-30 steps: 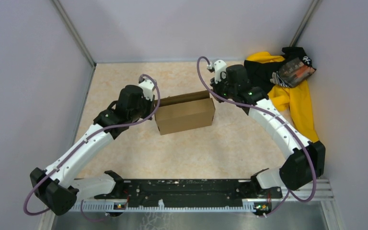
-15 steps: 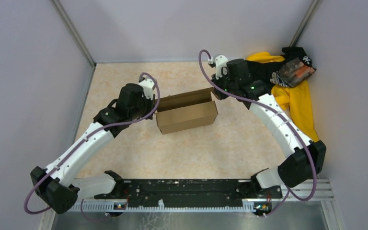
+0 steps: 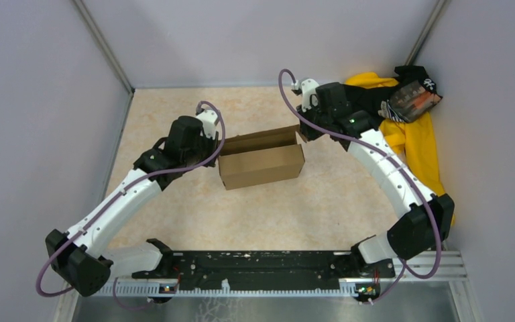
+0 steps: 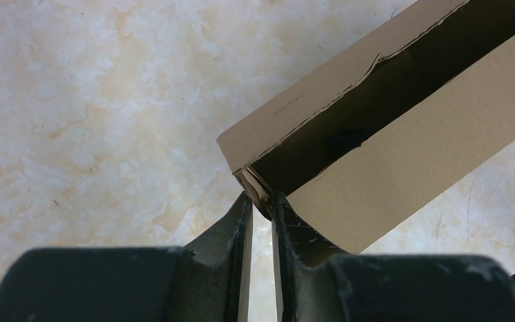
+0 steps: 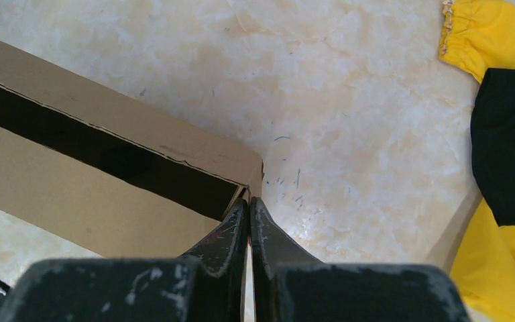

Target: Fold the paper box

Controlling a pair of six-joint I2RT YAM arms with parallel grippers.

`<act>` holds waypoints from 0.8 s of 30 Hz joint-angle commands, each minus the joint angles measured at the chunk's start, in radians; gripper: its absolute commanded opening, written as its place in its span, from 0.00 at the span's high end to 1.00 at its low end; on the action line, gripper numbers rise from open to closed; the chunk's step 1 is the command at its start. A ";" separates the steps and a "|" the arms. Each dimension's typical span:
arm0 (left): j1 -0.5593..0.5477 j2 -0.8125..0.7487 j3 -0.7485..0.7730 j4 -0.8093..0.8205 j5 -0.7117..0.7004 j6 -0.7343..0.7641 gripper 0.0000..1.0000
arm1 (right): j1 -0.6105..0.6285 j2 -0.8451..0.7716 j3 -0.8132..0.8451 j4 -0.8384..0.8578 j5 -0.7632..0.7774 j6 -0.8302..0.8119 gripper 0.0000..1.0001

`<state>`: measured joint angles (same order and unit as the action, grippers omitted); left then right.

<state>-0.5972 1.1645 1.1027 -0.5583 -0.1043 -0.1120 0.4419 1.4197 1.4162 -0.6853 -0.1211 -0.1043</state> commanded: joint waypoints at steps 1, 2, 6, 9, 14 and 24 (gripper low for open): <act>0.003 0.008 0.027 0.024 0.045 -0.014 0.78 | 0.003 0.005 0.027 0.021 -0.024 0.018 1.00; 0.002 0.009 0.028 0.024 0.048 -0.016 0.78 | 0.003 0.007 0.027 0.020 -0.024 0.018 1.00; 0.002 0.017 0.038 0.021 0.061 -0.021 0.78 | 0.003 0.011 0.024 0.021 -0.025 0.023 1.00; 0.003 0.027 0.047 0.018 0.069 -0.024 0.78 | 0.003 0.018 0.027 0.020 -0.025 0.027 1.00; 0.002 0.038 0.052 0.019 0.078 -0.031 0.78 | 0.003 0.020 0.021 0.019 -0.020 0.034 1.00; 0.003 0.023 0.054 0.017 0.080 -0.028 0.58 | 0.003 0.017 0.000 0.029 -0.020 0.038 1.00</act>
<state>-0.5930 1.1988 1.1187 -0.5621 -0.0643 -0.1352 0.4400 1.4410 1.4147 -0.6842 -0.1055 -0.0845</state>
